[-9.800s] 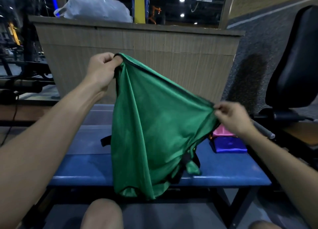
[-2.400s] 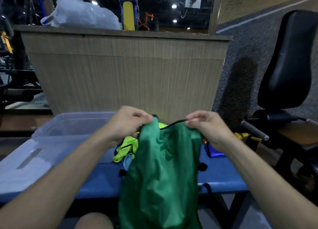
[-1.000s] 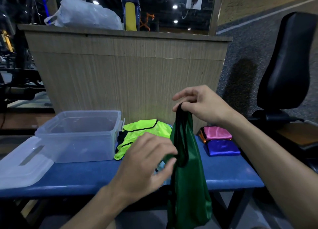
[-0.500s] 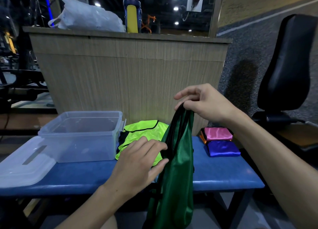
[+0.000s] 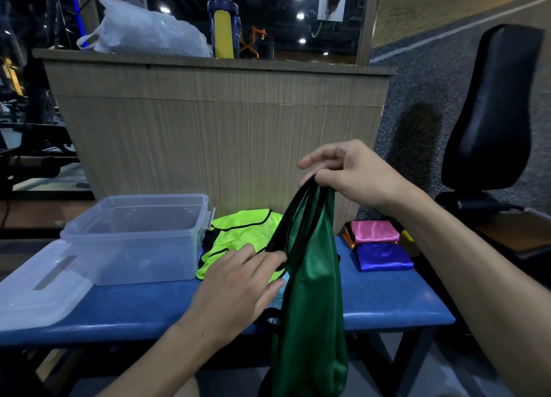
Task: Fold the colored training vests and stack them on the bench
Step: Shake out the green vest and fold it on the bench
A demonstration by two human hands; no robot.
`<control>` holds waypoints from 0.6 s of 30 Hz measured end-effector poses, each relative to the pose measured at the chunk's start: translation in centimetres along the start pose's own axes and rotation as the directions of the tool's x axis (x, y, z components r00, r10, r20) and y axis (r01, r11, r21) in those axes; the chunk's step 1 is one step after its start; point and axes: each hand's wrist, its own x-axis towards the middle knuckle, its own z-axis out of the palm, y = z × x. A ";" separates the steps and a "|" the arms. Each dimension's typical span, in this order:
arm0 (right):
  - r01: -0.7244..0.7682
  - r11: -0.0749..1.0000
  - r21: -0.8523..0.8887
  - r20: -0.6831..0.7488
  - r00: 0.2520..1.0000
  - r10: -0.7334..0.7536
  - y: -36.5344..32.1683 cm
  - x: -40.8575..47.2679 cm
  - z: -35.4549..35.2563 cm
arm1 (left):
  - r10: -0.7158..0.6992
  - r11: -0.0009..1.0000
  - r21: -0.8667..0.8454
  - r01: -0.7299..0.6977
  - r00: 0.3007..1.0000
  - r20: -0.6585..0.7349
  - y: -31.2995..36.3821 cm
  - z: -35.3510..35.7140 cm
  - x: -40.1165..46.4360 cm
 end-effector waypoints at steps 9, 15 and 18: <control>-0.089 0.989 0.119 -0.048 0.994 0.096 4.1 -1.1 -1.1 | -0.094 0.957 -0.262 0.125 0.987 0.130 -8.1 -2.9 4.6; -0.171 0.971 0.165 -0.001 0.985 0.173 8.4 -1.9 1.1 | 0.054 0.927 -0.357 0.114 0.902 0.429 -9.4 -9.0 12.9; -0.196 0.916 0.351 0.001 0.978 0.209 9.3 -2.2 1.6 | 0.106 0.905 -0.405 0.127 0.857 0.504 -9.2 -10.2 15.2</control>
